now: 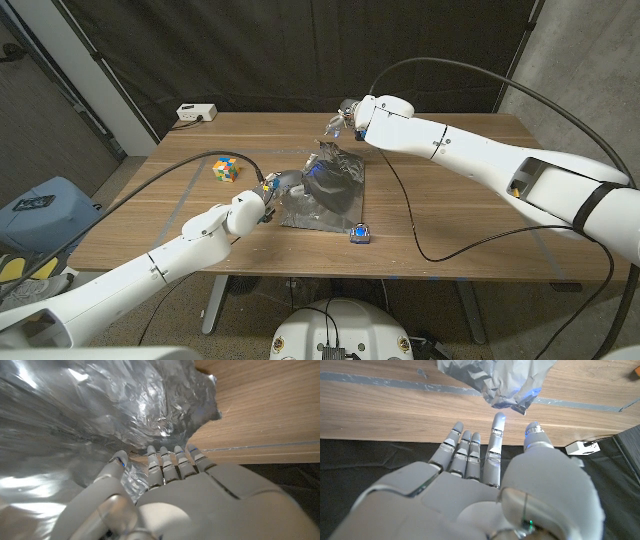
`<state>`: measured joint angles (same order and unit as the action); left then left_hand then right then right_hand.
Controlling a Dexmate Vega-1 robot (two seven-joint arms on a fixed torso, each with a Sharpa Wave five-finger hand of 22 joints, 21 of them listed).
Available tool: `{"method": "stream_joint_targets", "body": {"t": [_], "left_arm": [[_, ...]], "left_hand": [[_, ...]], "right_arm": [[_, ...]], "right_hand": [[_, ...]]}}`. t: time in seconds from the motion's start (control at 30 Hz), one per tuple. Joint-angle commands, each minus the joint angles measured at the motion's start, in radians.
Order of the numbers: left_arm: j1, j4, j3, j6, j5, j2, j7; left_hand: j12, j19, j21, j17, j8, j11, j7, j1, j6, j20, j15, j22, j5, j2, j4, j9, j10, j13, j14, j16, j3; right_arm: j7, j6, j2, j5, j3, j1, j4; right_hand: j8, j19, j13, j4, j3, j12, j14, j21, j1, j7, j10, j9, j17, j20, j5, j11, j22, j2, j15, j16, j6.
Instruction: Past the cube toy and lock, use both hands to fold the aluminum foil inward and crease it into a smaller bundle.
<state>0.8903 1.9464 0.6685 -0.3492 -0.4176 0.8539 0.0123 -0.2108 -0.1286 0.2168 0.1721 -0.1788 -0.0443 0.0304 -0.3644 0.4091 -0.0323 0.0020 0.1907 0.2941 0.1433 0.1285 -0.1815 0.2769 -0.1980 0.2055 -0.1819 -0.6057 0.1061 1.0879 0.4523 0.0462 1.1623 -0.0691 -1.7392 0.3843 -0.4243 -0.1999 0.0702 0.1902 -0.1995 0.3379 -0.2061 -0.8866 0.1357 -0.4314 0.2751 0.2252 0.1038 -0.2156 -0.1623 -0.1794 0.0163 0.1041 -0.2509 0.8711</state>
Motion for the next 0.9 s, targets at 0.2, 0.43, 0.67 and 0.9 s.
{"method": "stream_joint_targets", "body": {"t": [0.2,0.43,0.67,0.9], "left_arm": [[0.074,0.086,-0.068,-0.073,0.035,0.043,0.056],[0.114,0.132,-0.103,-0.114,0.048,0.076,0.082],[0.129,0.149,-0.117,-0.126,0.055,0.096,0.097],[0.139,0.167,-0.125,-0.131,0.059,0.115,0.100]], "left_hand": [[-0.001,-0.001,0.007,0.000,-0.007,0.009,-0.009,-0.001,0.003,0.000,0.007,0.000,-0.003,0.002,0.004,-0.002,0.008,-0.001,0.001,0.000,-0.010],[-0.001,-0.003,0.007,0.000,-0.007,0.009,-0.008,-0.001,0.002,-0.001,0.008,0.000,-0.004,0.000,0.006,-0.002,0.008,-0.001,0.002,0.000,-0.010],[-0.002,-0.004,0.007,0.000,-0.008,0.008,-0.010,-0.002,0.004,-0.001,0.008,0.000,-0.004,-0.001,0.007,-0.002,0.009,-0.001,0.003,-0.001,-0.011],[-0.001,-0.003,0.007,0.000,-0.008,0.007,-0.010,-0.002,0.004,-0.001,0.007,0.000,-0.004,-0.001,0.008,-0.002,0.008,-0.002,0.003,0.000,-0.011]], "right_arm": [[-0.015,0.011,0.023,-0.031,-0.017,-0.009,-0.031],[-0.035,0.009,0.025,-0.042,-0.033,-0.025,-0.037],[-0.089,-0.018,0.024,-0.043,-0.054,-0.080,-0.039],[-0.166,-0.033,0.009,-0.032,-0.075,-0.155,-0.023]], "right_hand": [[-0.003,0.001,-0.002,-0.001,-0.003,0.000,0.002,0.003,0.010,0.001,0.000,0.003,0.004,0.003,-0.004,-0.010,-0.001,0.004,0.010,0.003,-0.008],[-0.016,0.001,-0.002,0.001,-0.005,-0.001,0.001,0.002,0.012,0.007,0.002,0.002,0.003,0.005,-0.006,-0.010,-0.001,0.007,0.013,0.005,-0.030],[-0.057,0.014,-0.004,-0.022,-0.009,-0.002,-0.010,0.004,0.051,0.008,0.012,-0.013,0.011,-0.003,-0.002,-0.001,-0.002,0.049,0.002,0.008,-0.085],[-0.109,0.047,-0.007,-0.133,-0.030,-0.004,-0.031,0.006,0.221,-0.017,0.036,-0.041,0.032,-0.053,0.020,0.039,-0.004,0.156,-0.040,0.010,-0.112]]}}
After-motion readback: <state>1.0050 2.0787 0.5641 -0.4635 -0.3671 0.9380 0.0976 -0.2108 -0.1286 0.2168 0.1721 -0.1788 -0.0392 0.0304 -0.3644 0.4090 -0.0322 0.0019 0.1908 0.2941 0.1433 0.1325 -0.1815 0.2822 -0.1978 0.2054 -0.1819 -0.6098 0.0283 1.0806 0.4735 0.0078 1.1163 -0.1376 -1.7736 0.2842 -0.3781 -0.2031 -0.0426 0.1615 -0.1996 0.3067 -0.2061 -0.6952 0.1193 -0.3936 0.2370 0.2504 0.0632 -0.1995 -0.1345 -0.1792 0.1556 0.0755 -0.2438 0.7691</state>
